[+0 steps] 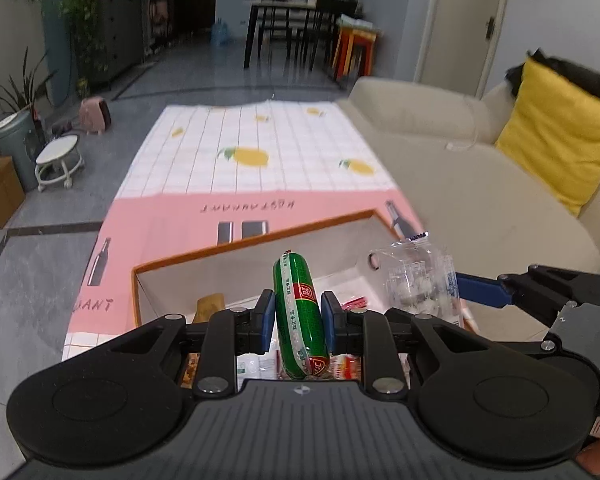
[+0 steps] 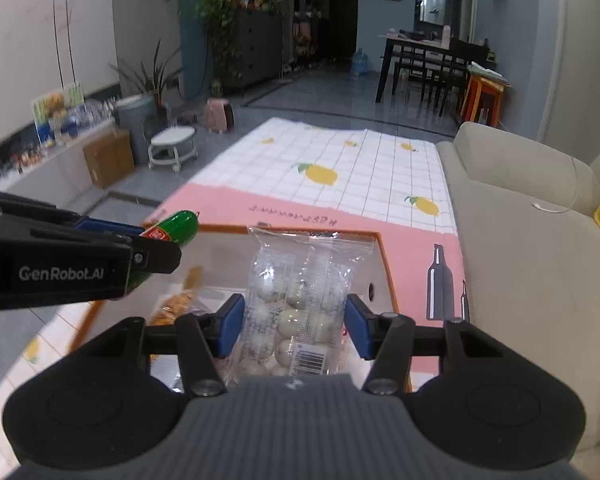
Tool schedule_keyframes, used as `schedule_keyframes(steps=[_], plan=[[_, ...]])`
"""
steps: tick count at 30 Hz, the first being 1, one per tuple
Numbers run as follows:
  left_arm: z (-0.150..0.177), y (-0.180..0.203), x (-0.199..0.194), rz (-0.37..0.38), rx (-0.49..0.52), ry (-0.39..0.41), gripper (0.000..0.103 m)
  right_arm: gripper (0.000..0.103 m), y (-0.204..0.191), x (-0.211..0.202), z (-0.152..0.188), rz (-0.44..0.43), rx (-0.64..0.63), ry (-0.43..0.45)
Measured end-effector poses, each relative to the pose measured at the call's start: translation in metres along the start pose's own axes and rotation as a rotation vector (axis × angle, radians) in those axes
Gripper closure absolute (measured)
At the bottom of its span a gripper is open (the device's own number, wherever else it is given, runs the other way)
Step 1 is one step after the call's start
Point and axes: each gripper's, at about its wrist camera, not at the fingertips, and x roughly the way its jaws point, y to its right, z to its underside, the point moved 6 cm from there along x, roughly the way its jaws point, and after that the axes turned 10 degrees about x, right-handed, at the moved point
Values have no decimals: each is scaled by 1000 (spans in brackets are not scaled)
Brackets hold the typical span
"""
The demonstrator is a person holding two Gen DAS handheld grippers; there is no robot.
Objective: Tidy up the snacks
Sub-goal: 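Carry both snacks over the orange box and open both tools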
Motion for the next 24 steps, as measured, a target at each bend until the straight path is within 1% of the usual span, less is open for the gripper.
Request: schedule_keyframes(steps=[2, 5, 8, 13, 18, 24], plan=[[0, -3, 16, -7, 13, -25, 76, 51, 1, 18, 1, 6, -25, -29], [3, -10, 41, -4, -10, -86, 76, 51, 6, 42, 3, 6, -42, -80], [6, -15, 63, -19, -11, -138, 76, 51, 12, 63, 5, 17, -40, -129], [15, -21, 91, -13, -23, -214, 76, 51, 11, 88, 10, 33, -77, -173], [24, -23, 110, -26, -16, -256, 76, 51, 14, 111, 13, 61, -109, -205], [33, -26, 125, -37, -8, -291, 76, 50, 11, 127, 17, 77, -135, -227]])
